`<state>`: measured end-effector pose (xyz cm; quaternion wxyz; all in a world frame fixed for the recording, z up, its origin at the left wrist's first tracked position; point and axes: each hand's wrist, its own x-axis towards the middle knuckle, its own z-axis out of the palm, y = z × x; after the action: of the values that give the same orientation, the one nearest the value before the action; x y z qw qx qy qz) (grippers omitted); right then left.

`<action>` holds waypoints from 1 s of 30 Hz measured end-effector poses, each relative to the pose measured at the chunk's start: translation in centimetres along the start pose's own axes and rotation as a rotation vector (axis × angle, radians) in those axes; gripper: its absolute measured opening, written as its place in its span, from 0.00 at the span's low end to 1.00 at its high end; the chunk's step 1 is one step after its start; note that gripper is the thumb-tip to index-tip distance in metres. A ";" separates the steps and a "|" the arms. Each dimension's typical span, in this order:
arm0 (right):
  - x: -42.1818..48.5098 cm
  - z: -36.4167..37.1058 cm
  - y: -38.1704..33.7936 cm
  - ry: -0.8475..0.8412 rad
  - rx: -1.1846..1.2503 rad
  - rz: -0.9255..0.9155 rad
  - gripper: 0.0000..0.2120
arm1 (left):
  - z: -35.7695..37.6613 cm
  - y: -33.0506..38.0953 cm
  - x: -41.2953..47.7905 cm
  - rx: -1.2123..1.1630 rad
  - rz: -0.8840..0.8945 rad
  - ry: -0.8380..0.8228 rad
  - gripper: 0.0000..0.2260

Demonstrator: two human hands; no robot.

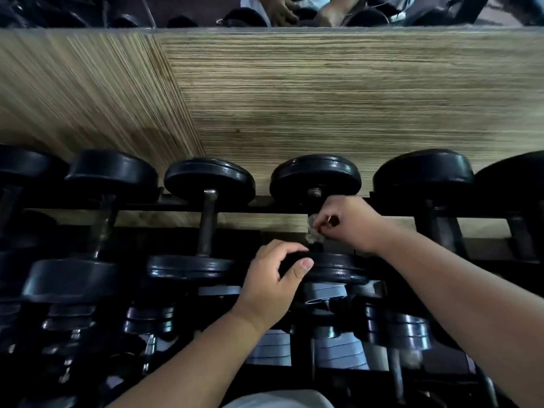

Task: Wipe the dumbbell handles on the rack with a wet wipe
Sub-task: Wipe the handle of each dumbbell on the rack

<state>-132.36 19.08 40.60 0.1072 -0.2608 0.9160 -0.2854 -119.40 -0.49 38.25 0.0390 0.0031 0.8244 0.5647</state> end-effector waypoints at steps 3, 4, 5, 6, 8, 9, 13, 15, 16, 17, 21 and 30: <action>0.6 -0.3 -0.1 0.021 0.007 0.003 0.08 | 0.0 -0.2 0.2 -0.002 -0.005 0.001 0.13; 1.0 -0.3 0.1 0.093 -0.002 0.005 0.08 | 0.1 -0.3 0.2 -0.006 -0.004 0.004 0.14; 1.4 -0.1 0.2 0.169 -0.017 0.024 0.08 | 0.2 -0.5 0.1 -0.014 0.001 0.013 0.14; 1.7 0.1 0.2 0.230 -0.025 0.057 0.08 | 0.3 -0.6 0.0 -0.022 0.009 0.024 0.15; 1.4 0.7 0.3 0.303 -0.011 0.089 0.08 | 0.6 -0.7 0.0 -0.027 0.024 0.044 0.15; 0.9 1.0 0.2 0.304 0.009 0.089 0.08 | 0.6 -0.6 0.0 -0.024 0.030 0.050 0.15; -0.6 1.3 -0.3 0.182 0.060 0.131 0.14 | 0.6 -0.6 0.0 -0.019 0.041 0.056 0.16; -0.2 1.2 -0.3 0.212 0.044 0.126 0.10 | 0.6 -0.8 0.0 -0.022 0.051 0.057 0.17; 0.2 1.2 -0.3 0.238 0.036 0.127 0.08 | 0.6 -0.8 0.0 -0.021 0.054 0.059 0.17; 0.6 1.2 -0.4 0.267 0.027 0.129 0.07 | 0.7 -0.9 0.0 -0.022 0.056 0.060 0.16; 0.8 1.6 -0.9 0.288 -0.043 0.144 0.10 | 0.7 -1.0 0.1 -0.024 0.057 0.057 0.16; 0.4 0.1 -0.4 0.168 -0.055 0.060 0.12 | 0.8 -1.0 0.0 -0.011 0.060 0.046 0.17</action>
<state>-132.53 18.52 40.78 0.0313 -0.2115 0.9365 -0.2779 -119.32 -0.14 37.00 0.0031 0.0149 0.8215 0.5699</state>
